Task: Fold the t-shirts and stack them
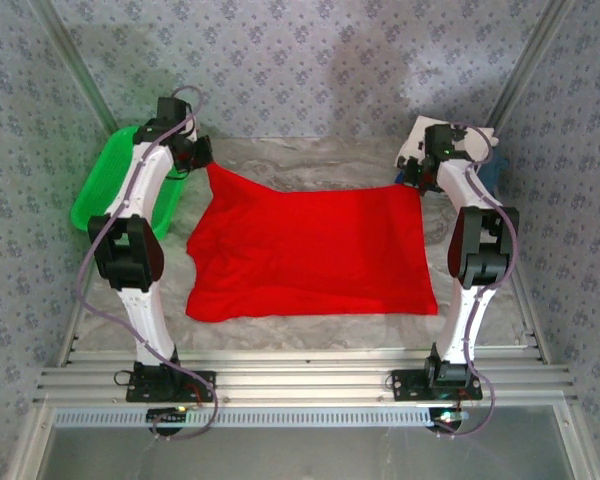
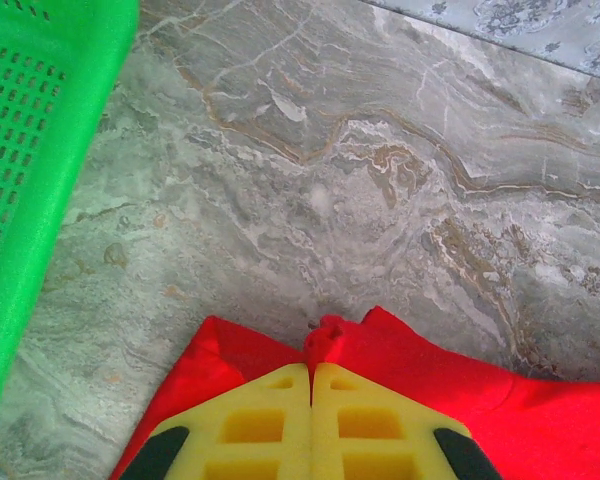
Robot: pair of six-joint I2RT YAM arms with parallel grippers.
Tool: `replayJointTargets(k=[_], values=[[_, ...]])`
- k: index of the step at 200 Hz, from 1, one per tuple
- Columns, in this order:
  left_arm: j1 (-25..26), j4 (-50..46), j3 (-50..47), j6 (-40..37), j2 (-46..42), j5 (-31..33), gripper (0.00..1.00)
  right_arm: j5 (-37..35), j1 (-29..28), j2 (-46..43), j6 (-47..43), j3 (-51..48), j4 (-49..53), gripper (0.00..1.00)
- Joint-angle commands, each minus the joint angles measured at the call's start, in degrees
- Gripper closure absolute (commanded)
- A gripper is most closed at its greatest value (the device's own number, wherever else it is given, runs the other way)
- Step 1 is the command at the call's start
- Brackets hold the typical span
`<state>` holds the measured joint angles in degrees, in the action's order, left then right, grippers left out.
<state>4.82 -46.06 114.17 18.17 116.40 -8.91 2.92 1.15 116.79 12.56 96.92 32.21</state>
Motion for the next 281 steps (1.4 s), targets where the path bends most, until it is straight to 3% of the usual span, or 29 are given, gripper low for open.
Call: replayJointTargets(k=[1, 109, 220, 281], values=[[-0.28, -0.44, 1.65, -1.22, -0.16, -2.74, 1.00, -0.67, 0.18, -1.63, -0.79, 1.49, -1.04, 1.00], [-0.33, 2.03, -15.58, -0.52, -15.99, -5.38, 1.00, 0.69, -1.15, -13.78, -1.22, -11.75, -5.47, 0.99], [-0.20, 3.29, -44.84, 7.18, -42.31, -7.44, 0.99, -0.01, -1.29, -29.55, -0.65, -31.55, -5.75, 0.99], [-0.17, 1.16, -53.79, 12.42, -52.84, -7.60, 0.99, 0.97, 1.55, -32.78, -0.06, -37.52, -4.64, 0.99]])
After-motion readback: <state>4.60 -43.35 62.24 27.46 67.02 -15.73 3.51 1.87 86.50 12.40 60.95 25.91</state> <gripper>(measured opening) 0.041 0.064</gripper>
